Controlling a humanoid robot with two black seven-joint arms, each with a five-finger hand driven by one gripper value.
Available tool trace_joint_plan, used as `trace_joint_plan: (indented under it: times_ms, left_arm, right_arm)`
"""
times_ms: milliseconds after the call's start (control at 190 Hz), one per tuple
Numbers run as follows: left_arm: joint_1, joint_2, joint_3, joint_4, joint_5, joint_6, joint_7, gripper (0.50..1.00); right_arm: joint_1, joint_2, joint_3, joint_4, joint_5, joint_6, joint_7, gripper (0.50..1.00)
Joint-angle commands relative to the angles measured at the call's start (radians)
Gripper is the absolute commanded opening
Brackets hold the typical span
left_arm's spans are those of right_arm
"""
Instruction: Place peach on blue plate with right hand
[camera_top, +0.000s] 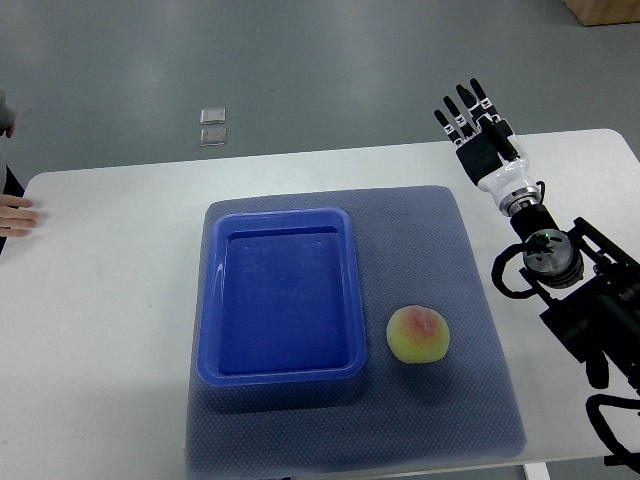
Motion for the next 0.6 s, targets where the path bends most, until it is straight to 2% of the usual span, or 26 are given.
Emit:
trace_joint_plan:
  times_ms: [0, 362, 593]
  left_arm:
    - [0.000, 0.000, 0.002, 0.000, 0.000, 0.000, 0.000, 1.000]
    - [0.000, 0.000, 0.002, -0.002, 0.000, 0.002, 0.000, 1.000]
    - [0.000, 0.000, 0.002, -0.002, 0.000, 0.002, 0.000, 1.000]
  right_arm:
    - [0.001, 0.000, 0.000, 0.000, 0.000, 0.000, 0.000, 0.932]
    - [0.013, -0.006, -0.005, 0.005, -0.041, 0.000, -0.002, 0.932]
    - [0.072, -0.058, -0.133, 0.018, -0.318, 0.000, -0.011, 0.932]
